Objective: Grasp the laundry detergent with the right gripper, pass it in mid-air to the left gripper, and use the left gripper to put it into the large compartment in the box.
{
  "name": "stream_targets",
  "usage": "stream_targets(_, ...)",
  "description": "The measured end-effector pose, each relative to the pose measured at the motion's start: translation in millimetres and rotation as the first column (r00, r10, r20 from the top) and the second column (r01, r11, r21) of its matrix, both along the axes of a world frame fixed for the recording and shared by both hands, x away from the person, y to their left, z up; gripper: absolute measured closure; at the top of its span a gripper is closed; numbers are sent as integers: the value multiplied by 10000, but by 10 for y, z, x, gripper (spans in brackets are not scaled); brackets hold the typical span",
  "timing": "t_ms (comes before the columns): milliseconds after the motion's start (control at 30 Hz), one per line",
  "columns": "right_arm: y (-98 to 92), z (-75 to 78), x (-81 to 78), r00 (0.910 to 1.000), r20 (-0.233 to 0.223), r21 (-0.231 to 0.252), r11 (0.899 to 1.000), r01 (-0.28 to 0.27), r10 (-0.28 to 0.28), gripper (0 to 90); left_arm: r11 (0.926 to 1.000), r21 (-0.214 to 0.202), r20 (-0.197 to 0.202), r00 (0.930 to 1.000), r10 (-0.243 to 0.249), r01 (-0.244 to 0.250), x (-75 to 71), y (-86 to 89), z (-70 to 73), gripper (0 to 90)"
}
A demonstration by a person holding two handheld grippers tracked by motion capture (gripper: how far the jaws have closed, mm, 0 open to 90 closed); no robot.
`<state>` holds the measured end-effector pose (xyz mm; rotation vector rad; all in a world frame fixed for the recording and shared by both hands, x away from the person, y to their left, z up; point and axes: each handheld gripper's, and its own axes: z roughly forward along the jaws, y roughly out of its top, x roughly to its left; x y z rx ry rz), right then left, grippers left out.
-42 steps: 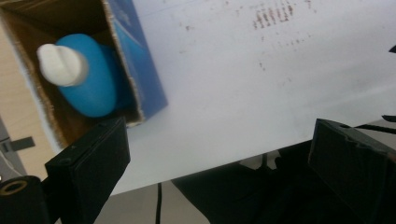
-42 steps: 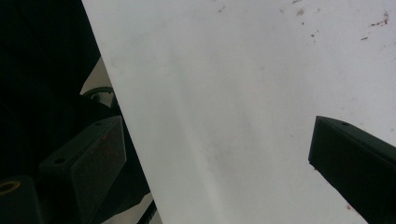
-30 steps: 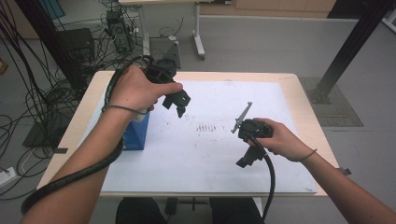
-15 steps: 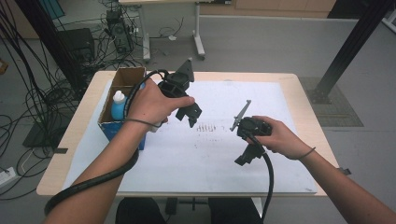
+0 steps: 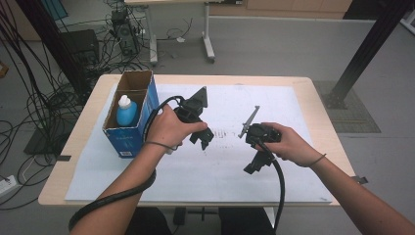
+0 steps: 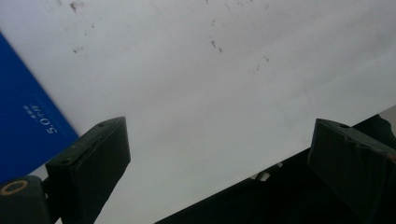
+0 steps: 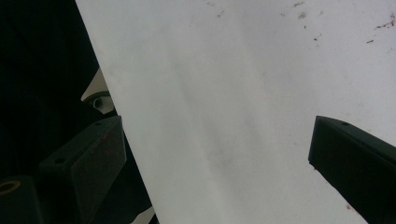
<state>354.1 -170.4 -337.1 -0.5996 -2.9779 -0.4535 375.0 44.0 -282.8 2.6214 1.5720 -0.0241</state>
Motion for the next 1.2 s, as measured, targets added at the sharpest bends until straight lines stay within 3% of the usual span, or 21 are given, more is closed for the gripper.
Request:
stream_targets(267,-36,-17,3,10000,-1,-45,10000,82,-82,37,9998,185,-288,9995,-88,94,-11,-42,-157,58)
stream_targets(867,-59,-21,18,9999,3,-91,9998,156,-156,37,10000,87,-479,9988,-34,38,-11,1,-172,58)
stream_targets(1200,-73,23,-29,9995,194,-196,9995,233,-229,38,10000,-20,-349,9994,70,-71,-42,24,-172,59)
